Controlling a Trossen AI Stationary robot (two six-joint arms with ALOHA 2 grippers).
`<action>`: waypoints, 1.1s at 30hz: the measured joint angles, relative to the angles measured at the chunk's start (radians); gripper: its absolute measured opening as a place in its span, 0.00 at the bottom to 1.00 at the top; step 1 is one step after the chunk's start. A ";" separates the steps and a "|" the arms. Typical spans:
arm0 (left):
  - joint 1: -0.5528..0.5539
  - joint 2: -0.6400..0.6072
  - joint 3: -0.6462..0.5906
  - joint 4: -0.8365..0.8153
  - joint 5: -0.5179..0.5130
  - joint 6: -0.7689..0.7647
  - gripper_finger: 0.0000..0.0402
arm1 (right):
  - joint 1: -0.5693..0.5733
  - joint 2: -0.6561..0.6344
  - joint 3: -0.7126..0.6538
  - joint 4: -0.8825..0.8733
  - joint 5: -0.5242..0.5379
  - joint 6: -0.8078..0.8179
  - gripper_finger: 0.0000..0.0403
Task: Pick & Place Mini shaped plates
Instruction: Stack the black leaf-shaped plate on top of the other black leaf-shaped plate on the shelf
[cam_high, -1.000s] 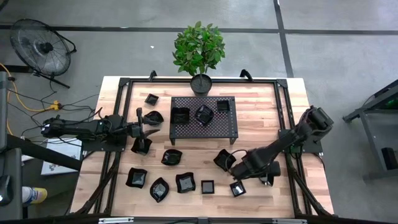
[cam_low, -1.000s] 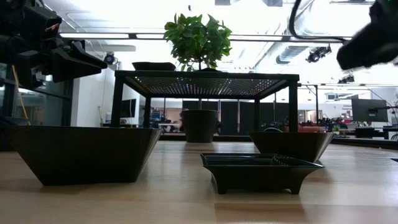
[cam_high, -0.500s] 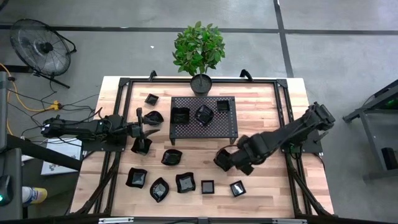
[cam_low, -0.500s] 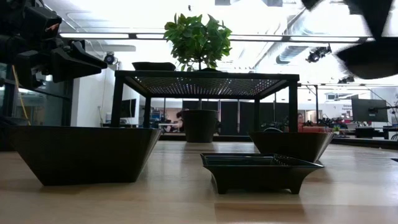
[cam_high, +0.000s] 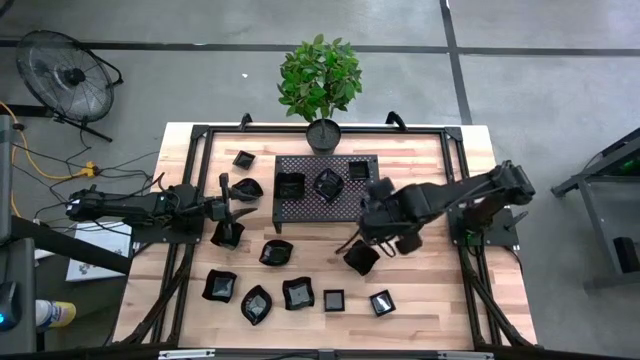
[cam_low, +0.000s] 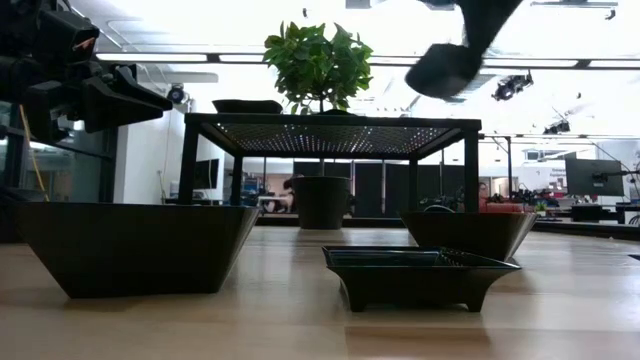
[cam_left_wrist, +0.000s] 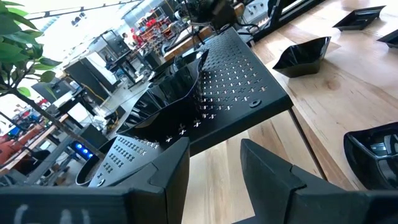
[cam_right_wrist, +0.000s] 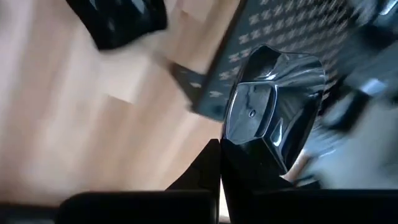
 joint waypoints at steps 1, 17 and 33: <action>0.000 0.000 0.000 0.000 0.000 0.000 0.35 | -0.013 0.000 0.009 0.000 0.023 -0.074 0.00; 0.000 0.000 0.000 0.000 0.000 0.000 0.35 | -0.218 0.000 0.016 0.388 0.195 -0.849 0.00; 0.000 0.000 0.000 0.000 0.000 0.000 0.35 | -0.254 0.001 -0.185 0.707 0.160 -1.042 0.00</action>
